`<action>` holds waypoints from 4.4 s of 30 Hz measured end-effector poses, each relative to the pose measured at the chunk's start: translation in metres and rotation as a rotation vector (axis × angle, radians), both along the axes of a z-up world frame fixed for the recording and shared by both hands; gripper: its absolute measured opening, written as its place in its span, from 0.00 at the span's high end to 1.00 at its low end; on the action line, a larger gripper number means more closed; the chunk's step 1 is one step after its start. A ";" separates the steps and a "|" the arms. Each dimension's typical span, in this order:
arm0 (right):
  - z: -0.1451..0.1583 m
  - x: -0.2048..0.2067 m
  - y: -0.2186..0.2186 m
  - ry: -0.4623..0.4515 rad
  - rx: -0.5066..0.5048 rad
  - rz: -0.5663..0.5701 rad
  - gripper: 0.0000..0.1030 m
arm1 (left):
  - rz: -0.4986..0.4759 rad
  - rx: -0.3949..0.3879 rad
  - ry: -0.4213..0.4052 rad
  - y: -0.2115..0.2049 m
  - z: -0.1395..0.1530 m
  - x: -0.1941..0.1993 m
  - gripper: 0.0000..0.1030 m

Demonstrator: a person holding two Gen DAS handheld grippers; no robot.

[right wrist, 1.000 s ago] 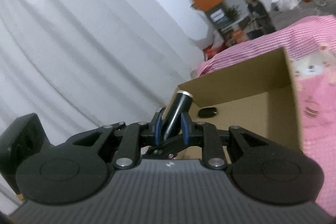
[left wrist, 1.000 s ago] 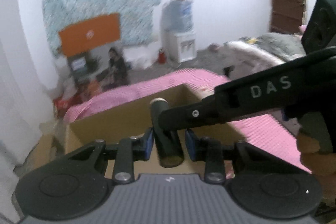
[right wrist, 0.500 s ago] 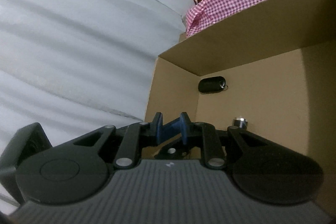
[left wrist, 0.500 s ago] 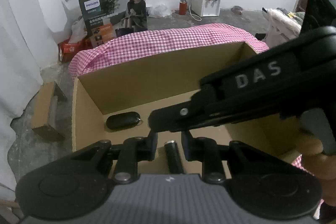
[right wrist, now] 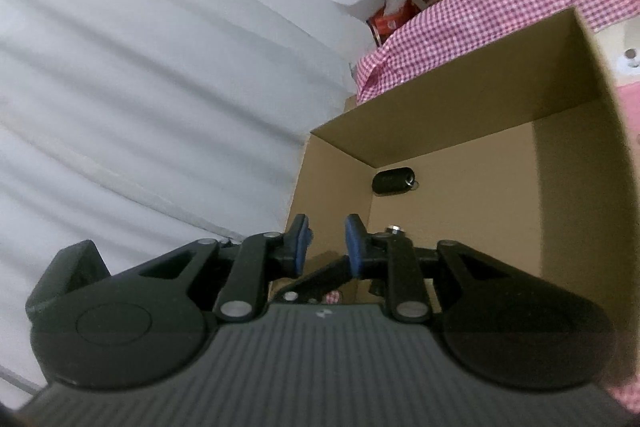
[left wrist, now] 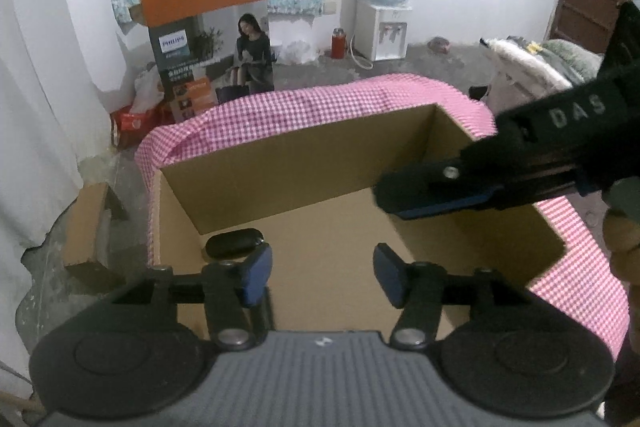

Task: Organize rigid objects
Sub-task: 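Move the right tool out of the box to the green glue stick, then close the right tool around the green glue stick and lift it, then carry the green glue stick into the cardboard box and open the right tool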

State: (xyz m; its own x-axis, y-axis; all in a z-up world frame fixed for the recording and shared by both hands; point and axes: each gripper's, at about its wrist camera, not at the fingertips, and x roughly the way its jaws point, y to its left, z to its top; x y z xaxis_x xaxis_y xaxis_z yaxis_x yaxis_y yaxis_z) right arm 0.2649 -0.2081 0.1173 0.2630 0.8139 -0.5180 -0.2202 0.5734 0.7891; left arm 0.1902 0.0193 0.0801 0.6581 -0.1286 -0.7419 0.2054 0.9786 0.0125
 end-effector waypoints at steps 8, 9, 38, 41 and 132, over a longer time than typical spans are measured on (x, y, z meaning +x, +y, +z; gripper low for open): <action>0.020 -0.047 -0.042 -0.082 0.004 -0.026 0.71 | -0.022 -0.018 -0.062 -0.007 0.015 -0.040 0.31; 0.023 -0.055 -0.050 -0.096 0.003 -0.035 0.68 | -0.027 -0.024 -0.071 -0.010 0.017 -0.047 0.29; -0.108 -0.133 -0.159 0.041 -0.110 -0.301 0.66 | -0.351 0.136 -0.080 -0.176 -0.097 -0.103 0.42; -0.121 -0.121 -0.152 0.072 -0.108 -0.292 0.71 | -0.344 0.169 -0.061 -0.183 -0.108 -0.091 0.52; 0.024 -0.064 -0.030 -0.186 -0.030 -0.056 0.85 | -0.091 0.041 -0.167 -0.065 0.029 -0.053 0.81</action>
